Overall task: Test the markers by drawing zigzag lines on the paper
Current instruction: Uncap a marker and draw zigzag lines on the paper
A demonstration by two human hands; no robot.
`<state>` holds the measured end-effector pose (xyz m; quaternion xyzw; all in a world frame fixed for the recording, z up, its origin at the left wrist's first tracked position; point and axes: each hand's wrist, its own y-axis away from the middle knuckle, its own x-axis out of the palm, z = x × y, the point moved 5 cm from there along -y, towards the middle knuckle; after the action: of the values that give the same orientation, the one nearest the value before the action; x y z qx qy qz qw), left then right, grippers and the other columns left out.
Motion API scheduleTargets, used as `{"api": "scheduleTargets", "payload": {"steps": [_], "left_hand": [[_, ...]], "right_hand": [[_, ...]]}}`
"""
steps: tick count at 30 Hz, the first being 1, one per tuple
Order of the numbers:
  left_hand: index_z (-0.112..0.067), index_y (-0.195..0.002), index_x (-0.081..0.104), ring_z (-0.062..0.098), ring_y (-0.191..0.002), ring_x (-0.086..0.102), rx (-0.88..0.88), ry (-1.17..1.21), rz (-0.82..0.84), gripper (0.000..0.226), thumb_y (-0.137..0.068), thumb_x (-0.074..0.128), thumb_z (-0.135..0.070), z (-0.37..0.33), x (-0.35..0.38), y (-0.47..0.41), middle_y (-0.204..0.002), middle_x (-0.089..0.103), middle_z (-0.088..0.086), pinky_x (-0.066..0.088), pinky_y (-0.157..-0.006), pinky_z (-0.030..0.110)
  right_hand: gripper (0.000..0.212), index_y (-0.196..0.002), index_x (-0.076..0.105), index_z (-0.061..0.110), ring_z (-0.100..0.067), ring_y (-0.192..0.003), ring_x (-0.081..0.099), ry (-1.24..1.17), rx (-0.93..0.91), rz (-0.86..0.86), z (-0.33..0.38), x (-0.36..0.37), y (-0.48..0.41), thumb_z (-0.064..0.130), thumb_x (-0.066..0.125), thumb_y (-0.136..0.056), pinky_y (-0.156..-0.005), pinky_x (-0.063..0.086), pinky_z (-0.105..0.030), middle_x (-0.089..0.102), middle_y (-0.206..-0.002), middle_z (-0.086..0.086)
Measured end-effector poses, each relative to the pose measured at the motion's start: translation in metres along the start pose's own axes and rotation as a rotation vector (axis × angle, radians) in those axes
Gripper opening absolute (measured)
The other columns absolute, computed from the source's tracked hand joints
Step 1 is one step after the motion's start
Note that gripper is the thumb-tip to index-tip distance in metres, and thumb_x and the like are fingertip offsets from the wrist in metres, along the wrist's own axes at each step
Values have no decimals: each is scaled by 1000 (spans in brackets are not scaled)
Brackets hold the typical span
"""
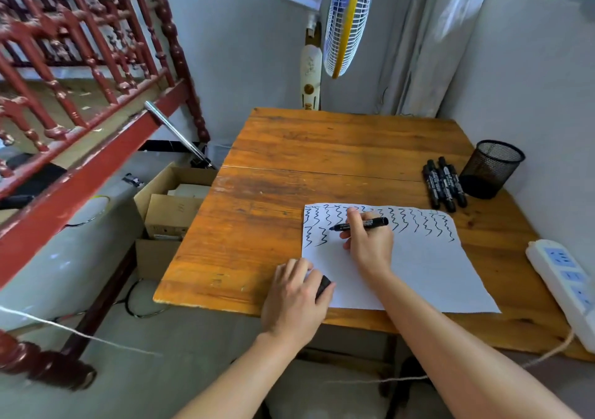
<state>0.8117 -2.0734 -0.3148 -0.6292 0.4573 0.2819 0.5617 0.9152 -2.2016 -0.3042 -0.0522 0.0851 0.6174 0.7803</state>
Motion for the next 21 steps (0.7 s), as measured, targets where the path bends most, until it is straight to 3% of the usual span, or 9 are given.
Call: {"api": "scheduleTargets", "payload": {"steps": [9,21], "left_hand": [[-15,-80,66,17,-83,53,-11,-2,5,39,-88,44,-45,-1,-1,0,-87,62,1,49,-73,32],[-16,-79,65,16,-83,53,-12,15,3,34,-88,47,-44,-1,-3,-1,-87,62,0,50,-72,31]], "right_hand": [[31,-64,58,16,-22,-46,63,105,-68,10,-2,-3,0,37,52,-86,-62,57,-49,67,-51,-1],[25,-63,59,14,-21,-44,57,79,-71,82,-11,-12,4,29,52,-82,-54,52,-45,66,-50,-2]]}}
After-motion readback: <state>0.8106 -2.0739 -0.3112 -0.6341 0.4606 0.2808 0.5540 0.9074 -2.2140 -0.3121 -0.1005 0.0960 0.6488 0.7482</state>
